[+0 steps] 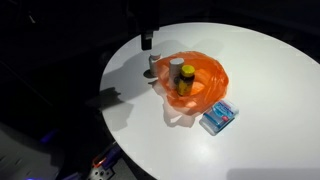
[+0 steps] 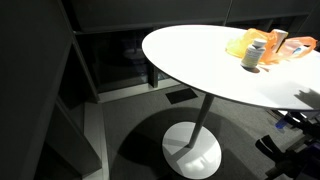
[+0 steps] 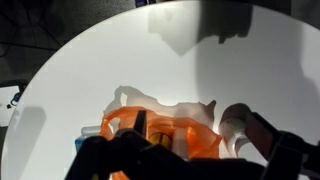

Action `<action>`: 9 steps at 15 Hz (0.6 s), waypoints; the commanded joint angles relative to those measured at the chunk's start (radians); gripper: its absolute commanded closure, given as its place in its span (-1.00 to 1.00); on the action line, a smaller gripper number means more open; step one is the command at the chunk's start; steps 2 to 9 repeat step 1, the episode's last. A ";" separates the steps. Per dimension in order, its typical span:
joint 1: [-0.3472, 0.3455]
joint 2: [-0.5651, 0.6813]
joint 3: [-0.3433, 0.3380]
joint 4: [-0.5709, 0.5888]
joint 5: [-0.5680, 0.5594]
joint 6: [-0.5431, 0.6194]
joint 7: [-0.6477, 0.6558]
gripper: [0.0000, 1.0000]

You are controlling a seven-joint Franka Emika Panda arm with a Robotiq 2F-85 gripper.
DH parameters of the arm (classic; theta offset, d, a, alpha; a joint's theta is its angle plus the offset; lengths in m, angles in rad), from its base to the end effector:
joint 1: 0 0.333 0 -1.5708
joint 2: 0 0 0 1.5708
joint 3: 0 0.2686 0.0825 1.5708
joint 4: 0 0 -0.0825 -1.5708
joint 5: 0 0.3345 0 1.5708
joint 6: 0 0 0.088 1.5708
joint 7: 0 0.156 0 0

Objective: Put the white roll on stick in the plastic bag

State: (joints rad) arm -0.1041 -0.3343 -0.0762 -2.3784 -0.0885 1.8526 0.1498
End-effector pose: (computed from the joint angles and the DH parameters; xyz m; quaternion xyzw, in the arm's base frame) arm 0.3741 -0.0786 0.3647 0.9845 -0.1441 -0.0961 0.0274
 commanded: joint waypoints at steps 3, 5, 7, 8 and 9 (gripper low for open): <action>-0.004 0.004 0.004 0.001 0.001 -0.001 -0.001 -1.00; -0.004 0.004 0.004 0.001 0.001 -0.001 -0.001 -1.00; -0.004 0.004 0.004 0.001 0.001 -0.001 -0.001 -1.00; -0.004 0.004 0.004 0.001 0.001 -0.001 -0.001 -1.00; -0.004 0.004 0.004 0.001 0.001 -0.001 -0.001 -1.00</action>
